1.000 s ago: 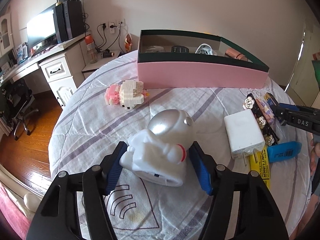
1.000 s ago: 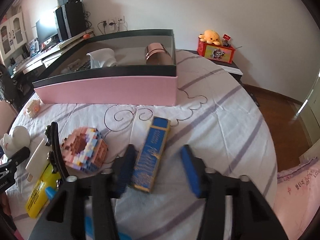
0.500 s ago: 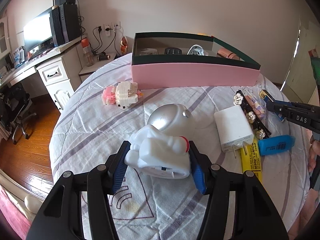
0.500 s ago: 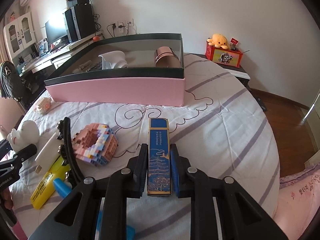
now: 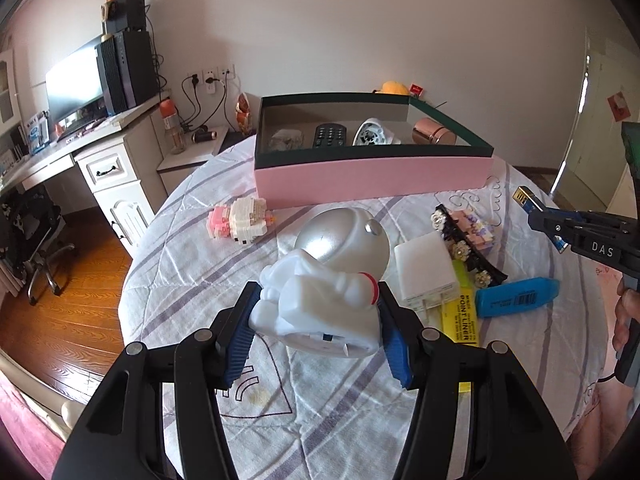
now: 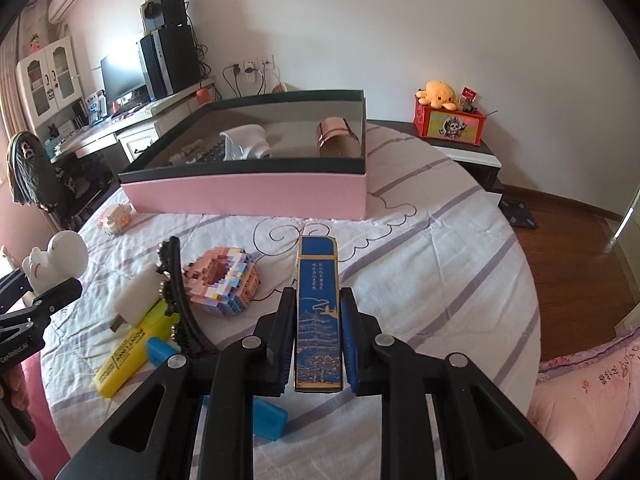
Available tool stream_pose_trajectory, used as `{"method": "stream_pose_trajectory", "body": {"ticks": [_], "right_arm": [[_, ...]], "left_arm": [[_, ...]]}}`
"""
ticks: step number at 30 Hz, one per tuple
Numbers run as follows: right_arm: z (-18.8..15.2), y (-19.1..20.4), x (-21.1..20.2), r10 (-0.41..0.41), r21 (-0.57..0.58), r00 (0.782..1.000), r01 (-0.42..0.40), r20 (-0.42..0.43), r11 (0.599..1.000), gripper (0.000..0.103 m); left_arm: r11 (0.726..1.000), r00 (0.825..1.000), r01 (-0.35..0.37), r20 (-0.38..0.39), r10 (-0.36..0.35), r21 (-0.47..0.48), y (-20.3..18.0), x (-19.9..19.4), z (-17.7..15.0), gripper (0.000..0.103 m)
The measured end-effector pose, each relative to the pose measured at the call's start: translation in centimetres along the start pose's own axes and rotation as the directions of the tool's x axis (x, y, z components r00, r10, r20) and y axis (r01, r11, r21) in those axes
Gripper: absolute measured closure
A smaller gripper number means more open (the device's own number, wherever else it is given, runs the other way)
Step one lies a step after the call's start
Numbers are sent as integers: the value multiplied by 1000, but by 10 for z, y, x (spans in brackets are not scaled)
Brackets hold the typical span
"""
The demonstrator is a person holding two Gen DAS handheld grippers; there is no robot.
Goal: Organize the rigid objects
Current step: 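Carry the piggy bank into the pink box with the left tool while the right tool carries the blue-gold box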
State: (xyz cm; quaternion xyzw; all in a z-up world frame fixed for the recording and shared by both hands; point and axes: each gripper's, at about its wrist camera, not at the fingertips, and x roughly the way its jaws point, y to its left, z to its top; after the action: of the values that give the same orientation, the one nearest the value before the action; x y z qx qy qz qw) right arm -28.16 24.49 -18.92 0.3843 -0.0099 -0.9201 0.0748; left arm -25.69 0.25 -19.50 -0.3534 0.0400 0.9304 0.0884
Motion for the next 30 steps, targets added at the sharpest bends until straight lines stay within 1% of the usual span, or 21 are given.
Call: {"method": "stream_pose_trajectory", "body": {"ticks": [13, 16, 19, 22, 25, 30], "right_arm": [[9, 4, -33, 9, -21, 998, -7, 63, 1000, 82], [12, 6, -46, 37, -27, 995, -34, 97, 999, 82], [18, 9, -56, 77, -32, 989, -73, 124, 997, 82], [27, 16, -64, 85, -60, 986, -77, 145, 995, 82], [39, 19, -71, 112, -76, 980, -100, 165, 992, 82], [61, 26, -75, 115, -117, 974, -93, 195, 989, 82]], "left_arm": [[998, 999, 21, 49, -24, 56, -21, -22, 18, 46], [998, 997, 18, 70, -23, 66, -26, -28, 27, 46], [997, 994, 19, 101, -26, 73, -30, -36, 40, 46], [996, 990, 14, 136, -26, 86, -34, -42, 56, 46], [995, 986, 10, 165, -27, 99, -38, -47, 72, 46], [994, 980, 24, 192, -45, 109, -42, -45, 100, 46]]}}
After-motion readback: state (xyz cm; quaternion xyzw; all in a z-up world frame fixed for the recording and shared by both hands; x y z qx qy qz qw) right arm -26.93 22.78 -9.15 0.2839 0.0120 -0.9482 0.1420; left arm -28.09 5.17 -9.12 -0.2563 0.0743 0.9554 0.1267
